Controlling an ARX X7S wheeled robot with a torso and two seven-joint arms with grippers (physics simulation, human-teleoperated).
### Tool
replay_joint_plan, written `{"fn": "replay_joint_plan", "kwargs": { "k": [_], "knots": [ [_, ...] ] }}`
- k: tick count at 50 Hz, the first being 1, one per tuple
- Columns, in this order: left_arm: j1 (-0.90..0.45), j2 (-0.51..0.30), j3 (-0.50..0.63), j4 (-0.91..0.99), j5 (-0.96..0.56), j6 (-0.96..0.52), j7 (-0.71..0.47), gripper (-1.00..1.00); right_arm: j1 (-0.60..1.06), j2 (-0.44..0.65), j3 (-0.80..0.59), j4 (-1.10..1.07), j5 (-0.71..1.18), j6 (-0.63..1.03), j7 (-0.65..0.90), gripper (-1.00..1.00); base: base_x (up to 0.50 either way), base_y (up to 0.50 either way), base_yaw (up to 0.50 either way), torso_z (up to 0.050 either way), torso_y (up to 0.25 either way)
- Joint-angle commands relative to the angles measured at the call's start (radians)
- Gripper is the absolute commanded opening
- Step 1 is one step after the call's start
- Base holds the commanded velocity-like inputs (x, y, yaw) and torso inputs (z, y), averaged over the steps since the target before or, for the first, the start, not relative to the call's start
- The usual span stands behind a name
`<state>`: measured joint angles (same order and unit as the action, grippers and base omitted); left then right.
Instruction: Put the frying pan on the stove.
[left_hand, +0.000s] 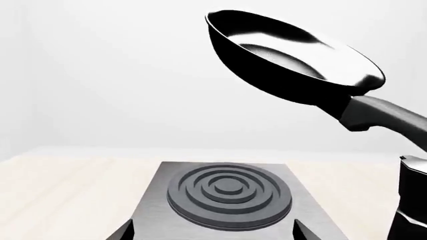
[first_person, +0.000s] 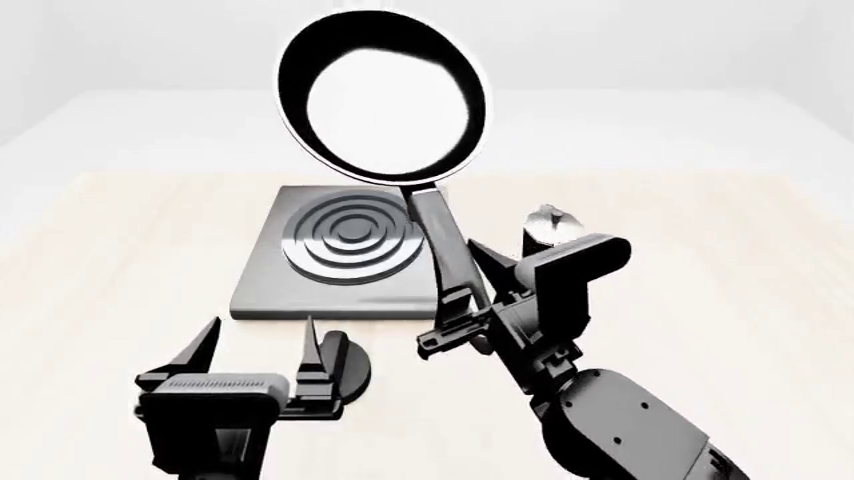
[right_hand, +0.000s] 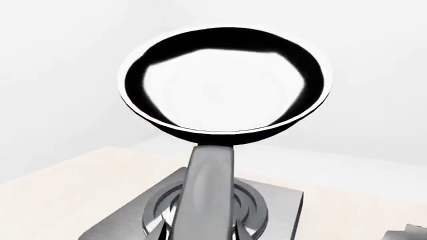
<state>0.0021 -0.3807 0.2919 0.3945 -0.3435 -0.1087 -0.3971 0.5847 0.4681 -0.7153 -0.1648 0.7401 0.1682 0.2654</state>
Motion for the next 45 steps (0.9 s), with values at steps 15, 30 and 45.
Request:
{"fn": "replay_joint_plan", "kwargs": {
  "k": [15, 30, 45],
  "knots": [
    [0.001, -0.005, 0.008, -0.004, 0.002, 0.007, -0.001, 1.00, 0.170, -0.031, -0.011, 0.053, -0.043, 0.131, -0.035, -1.00, 0.00, 0.00, 0.00, 0.001, 0.002],
    [0.006, -0.007, 0.012, 0.003, 0.000, 0.009, -0.006, 1.00, 0.242, -0.060, -0.056, 0.118, -0.060, 0.202, -0.060, -1.00, 0.00, 0.00, 0.00, 0.001, 0.002],
    [0.023, -0.020, 0.004, 0.035, -0.006, 0.006, -0.019, 1.00, 0.255, -0.075, -0.083, 0.169, -0.068, 0.226, -0.077, -1.00, 0.00, 0.00, 0.00, 0.001, 0.002]
  ]
}}
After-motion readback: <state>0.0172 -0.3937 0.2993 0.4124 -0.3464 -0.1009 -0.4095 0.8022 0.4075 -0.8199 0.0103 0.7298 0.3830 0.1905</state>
